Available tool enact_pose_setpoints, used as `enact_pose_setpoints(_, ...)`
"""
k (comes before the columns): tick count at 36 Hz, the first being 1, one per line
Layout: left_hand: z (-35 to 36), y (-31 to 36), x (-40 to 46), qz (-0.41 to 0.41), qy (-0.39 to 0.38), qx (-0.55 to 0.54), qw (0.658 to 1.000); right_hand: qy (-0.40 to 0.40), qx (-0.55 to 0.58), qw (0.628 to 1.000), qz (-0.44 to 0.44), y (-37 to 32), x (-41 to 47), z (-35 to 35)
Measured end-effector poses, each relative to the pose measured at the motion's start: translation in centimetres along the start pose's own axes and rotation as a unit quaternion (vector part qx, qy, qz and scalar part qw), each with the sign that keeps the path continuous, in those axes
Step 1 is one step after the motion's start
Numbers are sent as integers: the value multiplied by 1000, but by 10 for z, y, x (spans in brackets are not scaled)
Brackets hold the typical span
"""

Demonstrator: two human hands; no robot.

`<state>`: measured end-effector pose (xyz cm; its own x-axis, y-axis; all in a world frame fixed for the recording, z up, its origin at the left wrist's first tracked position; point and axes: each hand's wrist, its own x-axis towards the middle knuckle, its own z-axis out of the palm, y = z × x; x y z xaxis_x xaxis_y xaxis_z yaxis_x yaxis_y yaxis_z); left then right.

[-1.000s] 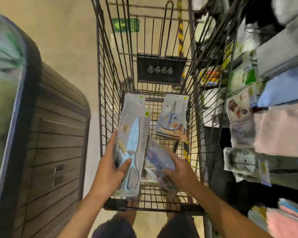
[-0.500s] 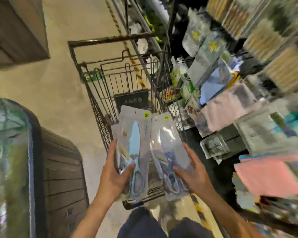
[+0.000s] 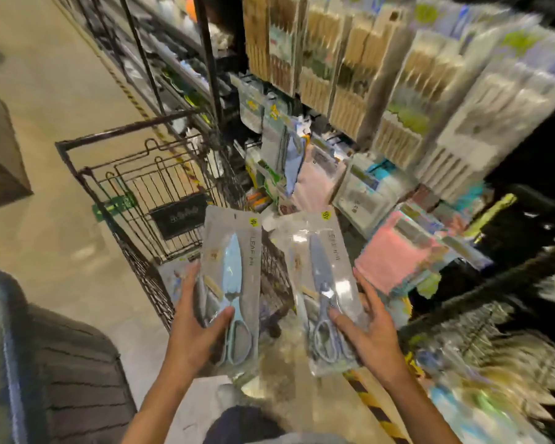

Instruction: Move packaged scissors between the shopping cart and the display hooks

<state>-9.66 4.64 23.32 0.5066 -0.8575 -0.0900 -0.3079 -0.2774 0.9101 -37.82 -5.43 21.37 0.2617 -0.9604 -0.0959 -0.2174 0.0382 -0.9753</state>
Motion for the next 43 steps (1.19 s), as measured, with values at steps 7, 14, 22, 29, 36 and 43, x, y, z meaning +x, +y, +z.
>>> enact_pose_setpoints(7,57,53,-86,44,-33,14,998,73,42,996,-1,6,-92,-78)
enact_pose_setpoints(14,93,96,-131,108,-120,37,986,173,71,982,-6,16,-175,-136)
enact_pose_setpoints(22,125,121,-149,151,-236,4,960,303,53,952,-6,5,-260,-154)
enact_pose_setpoints(29,153,137,-170,183,-316,-24,931,407,46,912,18,-5,-329,-150)
enact_pose_setpoints(36,188,167,-215,222,-382,-77,894,467,26,883,22,-25,-391,-172)
enact_pose_setpoints(43,234,212,-274,273,-415,-86,864,523,9,852,-9,-38,-444,-229)
